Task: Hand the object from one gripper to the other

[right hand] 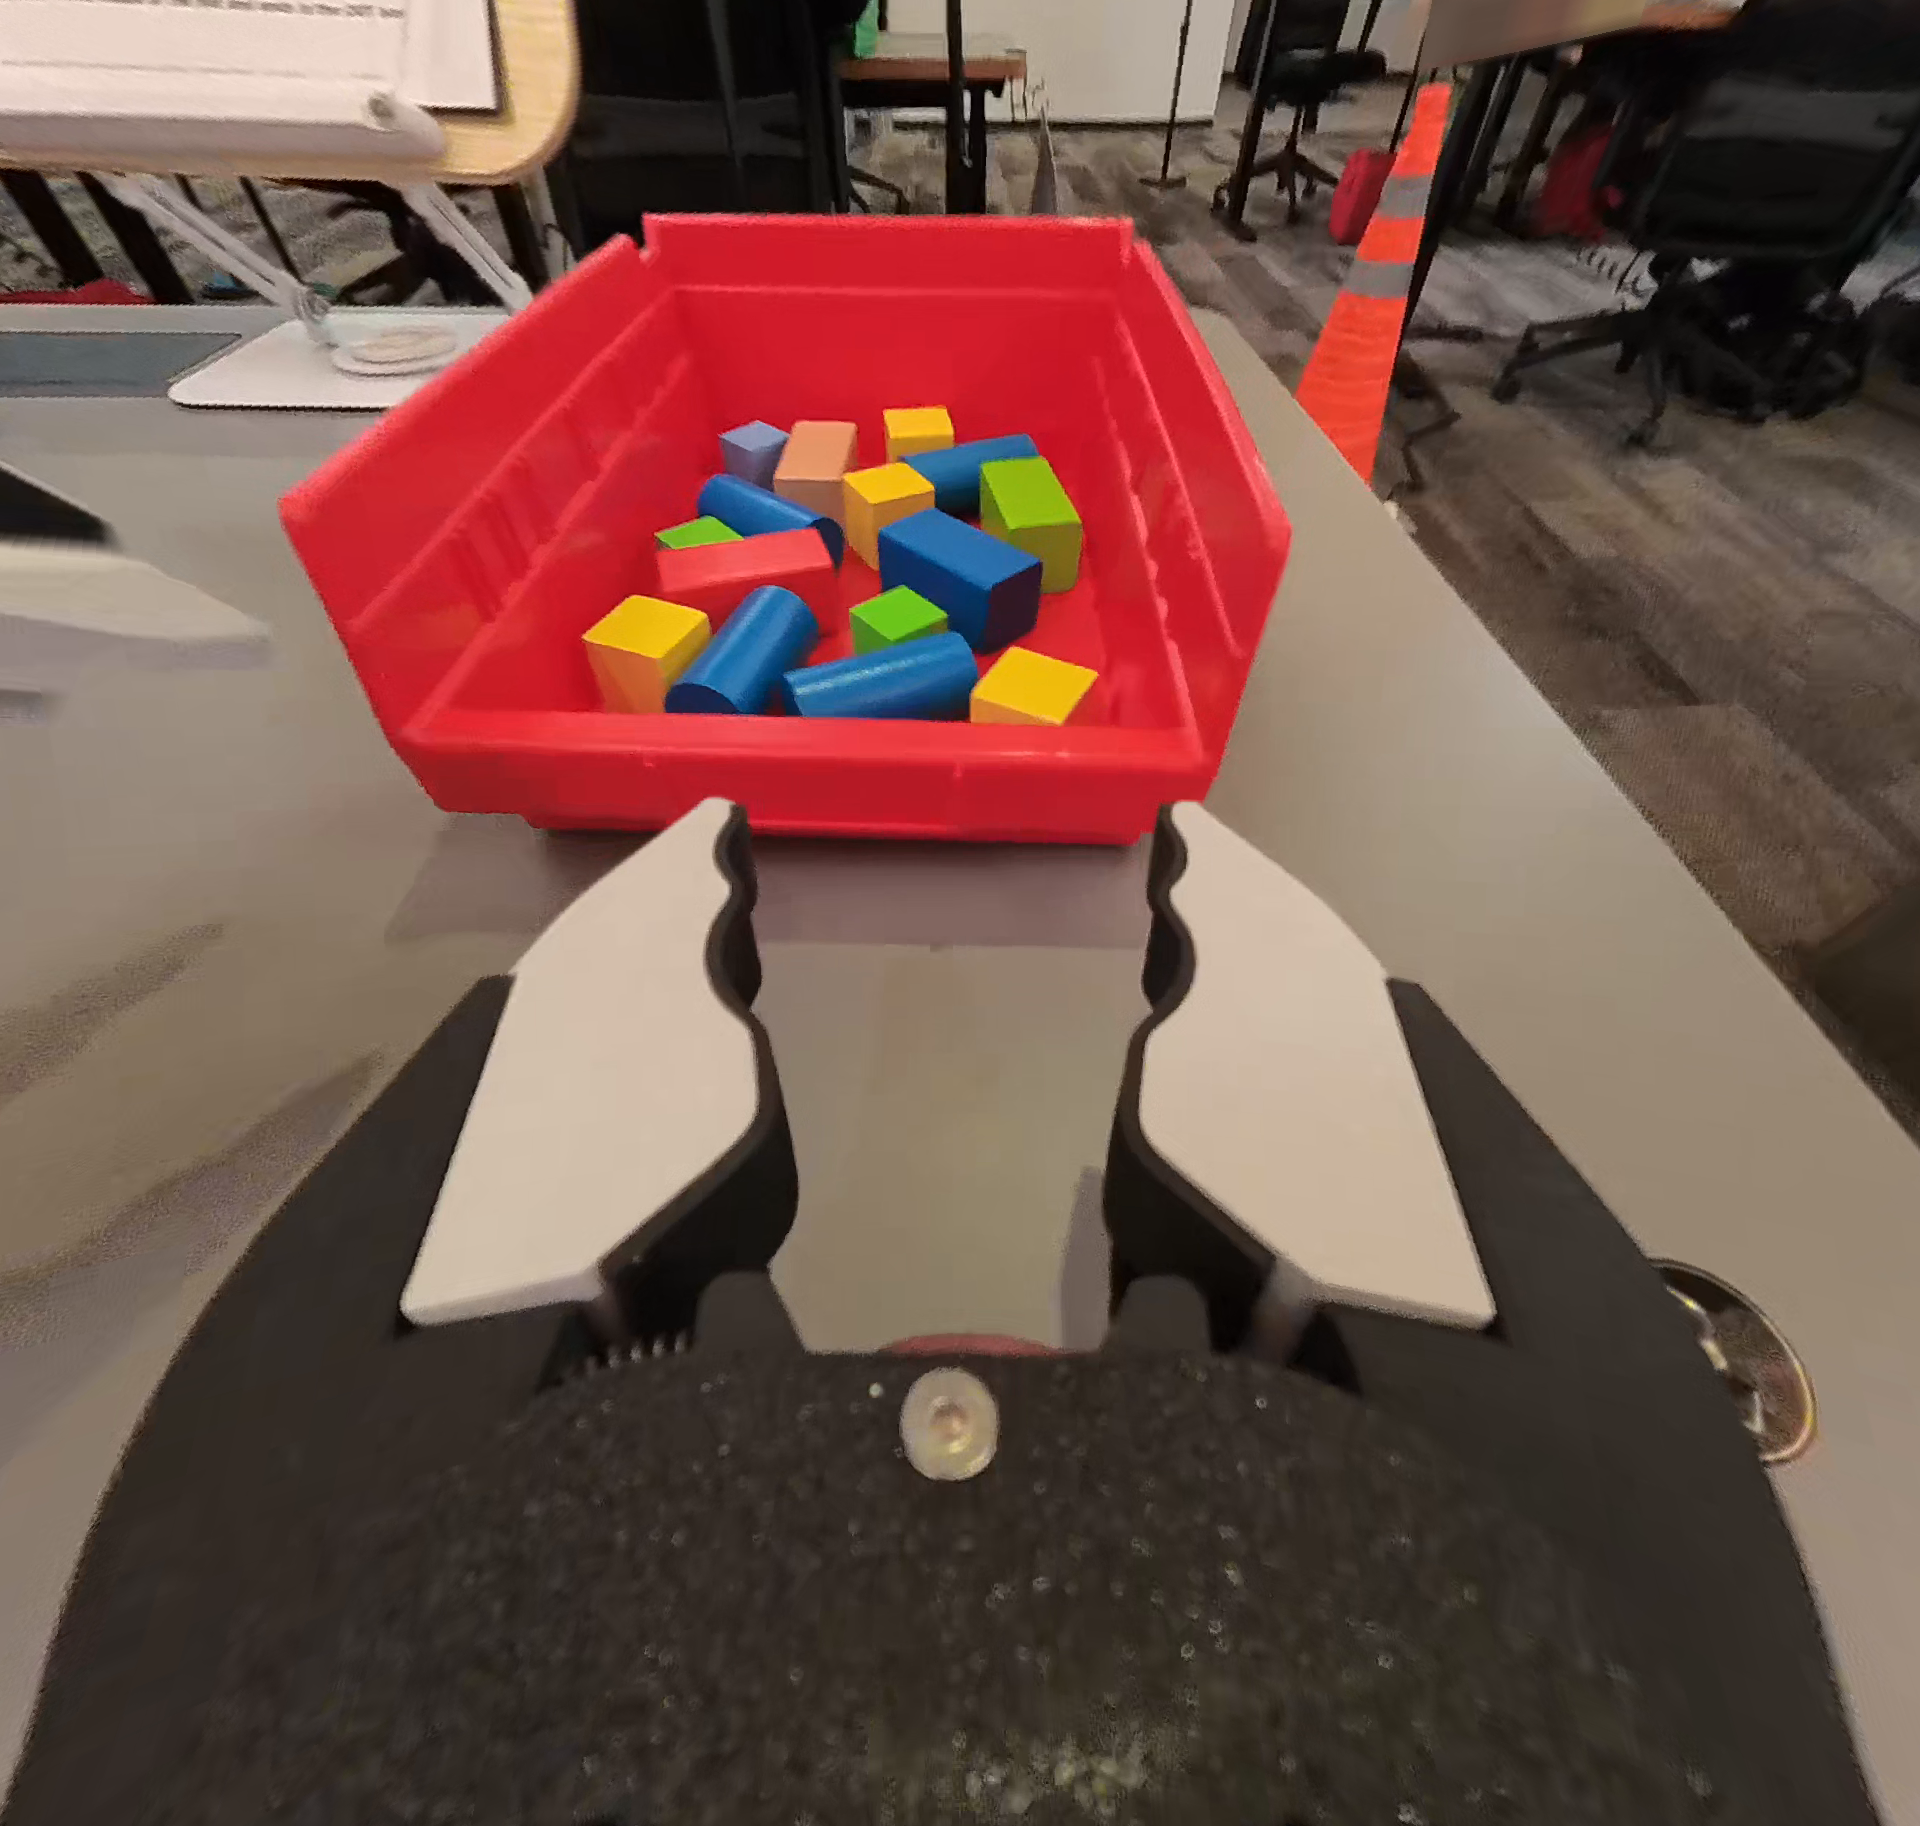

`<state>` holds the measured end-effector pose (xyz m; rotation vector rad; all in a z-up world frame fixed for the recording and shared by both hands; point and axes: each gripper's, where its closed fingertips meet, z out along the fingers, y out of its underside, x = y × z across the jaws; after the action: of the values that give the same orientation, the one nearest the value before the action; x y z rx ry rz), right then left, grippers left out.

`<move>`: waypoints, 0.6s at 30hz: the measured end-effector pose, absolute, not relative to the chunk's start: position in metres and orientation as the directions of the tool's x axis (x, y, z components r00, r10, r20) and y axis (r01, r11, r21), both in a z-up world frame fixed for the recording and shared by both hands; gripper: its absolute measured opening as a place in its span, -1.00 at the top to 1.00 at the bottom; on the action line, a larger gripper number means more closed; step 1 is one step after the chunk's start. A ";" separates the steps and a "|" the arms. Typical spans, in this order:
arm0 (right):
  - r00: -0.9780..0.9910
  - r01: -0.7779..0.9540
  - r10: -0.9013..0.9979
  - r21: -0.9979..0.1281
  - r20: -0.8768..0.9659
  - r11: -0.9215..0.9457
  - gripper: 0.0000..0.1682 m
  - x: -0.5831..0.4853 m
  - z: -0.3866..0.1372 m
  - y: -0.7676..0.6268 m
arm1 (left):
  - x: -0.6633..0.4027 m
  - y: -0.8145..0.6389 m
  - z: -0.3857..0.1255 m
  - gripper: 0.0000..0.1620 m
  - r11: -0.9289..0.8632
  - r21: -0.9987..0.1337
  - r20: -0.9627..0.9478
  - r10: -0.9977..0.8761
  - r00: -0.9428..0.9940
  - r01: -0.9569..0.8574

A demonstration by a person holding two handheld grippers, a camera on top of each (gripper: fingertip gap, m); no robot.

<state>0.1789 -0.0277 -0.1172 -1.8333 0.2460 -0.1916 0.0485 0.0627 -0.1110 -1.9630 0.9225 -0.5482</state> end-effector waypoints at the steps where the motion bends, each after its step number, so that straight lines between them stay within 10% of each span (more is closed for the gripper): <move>1: 0.961 -0.083 -0.275 -0.959 -0.005 -0.272 0.14 0.184 -0.121 -0.028 | 0.062 0.065 -0.123 0.16 -0.399 -0.839 0.092 -0.774 0.626 -0.370; 14: 0.933 -0.212 -0.349 -0.916 -0.086 -0.340 0.24 0.189 -0.139 -0.017 | 0.042 0.111 -0.145 0.91 -0.535 -0.824 0.220 -0.605 0.765 -0.186; 18: 0.938 -0.210 -0.341 -0.893 -0.069 -0.397 0.83 0.180 -0.146 -0.006 | 0.027 0.099 -0.142 0.93 -0.518 -0.833 0.200 -0.611 0.766 -0.196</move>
<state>0.1797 -0.0059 -0.1455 -1.9956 0.3956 -0.1496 0.0267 0.0992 -0.1421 -2.0896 0.6026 -0.6063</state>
